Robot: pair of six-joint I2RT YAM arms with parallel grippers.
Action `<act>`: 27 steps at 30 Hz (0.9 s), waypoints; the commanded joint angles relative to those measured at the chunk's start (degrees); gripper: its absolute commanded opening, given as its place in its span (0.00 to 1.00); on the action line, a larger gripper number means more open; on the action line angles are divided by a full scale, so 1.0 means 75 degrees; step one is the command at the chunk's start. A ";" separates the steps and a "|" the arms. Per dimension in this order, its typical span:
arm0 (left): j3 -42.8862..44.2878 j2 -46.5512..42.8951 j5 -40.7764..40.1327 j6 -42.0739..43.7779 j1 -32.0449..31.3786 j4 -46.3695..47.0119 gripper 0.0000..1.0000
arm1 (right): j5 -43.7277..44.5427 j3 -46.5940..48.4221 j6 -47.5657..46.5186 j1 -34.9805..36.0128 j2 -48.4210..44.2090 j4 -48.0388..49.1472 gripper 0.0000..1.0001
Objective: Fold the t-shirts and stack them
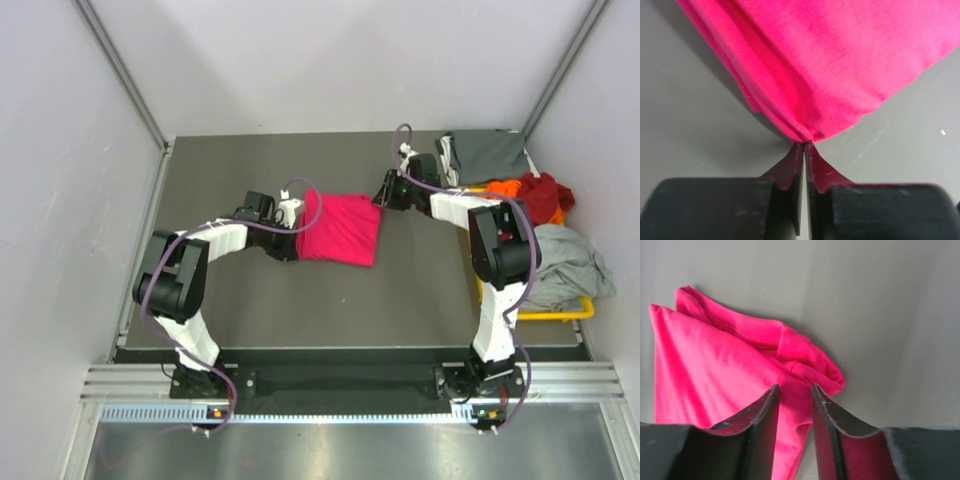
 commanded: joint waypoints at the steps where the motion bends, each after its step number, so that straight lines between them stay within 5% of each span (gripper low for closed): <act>1: 0.0182 0.0062 0.0146 -0.0008 -0.0034 -0.0043 0.03 | -0.0161 0.0112 0.0148 -0.0105 0.0030 0.0495 0.35; 3: 0.0111 0.0015 0.0111 0.0039 -0.0034 -0.0043 0.00 | -0.0301 0.0241 0.0043 -0.0117 0.0124 0.0286 0.43; 5: 0.0064 -0.0044 0.0053 0.0097 -0.0034 -0.0066 0.00 | -0.0384 0.0393 -0.0051 -0.0105 0.0264 0.0202 0.42; 9: -0.0018 -0.0150 -0.0041 0.0285 -0.0010 -0.0254 0.00 | -0.0466 0.0476 -0.0040 -0.0128 0.0323 0.0179 0.00; 24: -0.0299 -0.0572 0.0215 0.0753 0.0142 -0.0524 0.00 | -0.0173 0.1402 -0.0169 -0.0316 0.0617 -0.0349 0.00; 27: -0.0194 -0.0630 0.0591 0.0754 0.0130 -0.0418 0.00 | -0.0173 0.1226 -0.0168 -0.0316 0.0453 -0.0349 0.18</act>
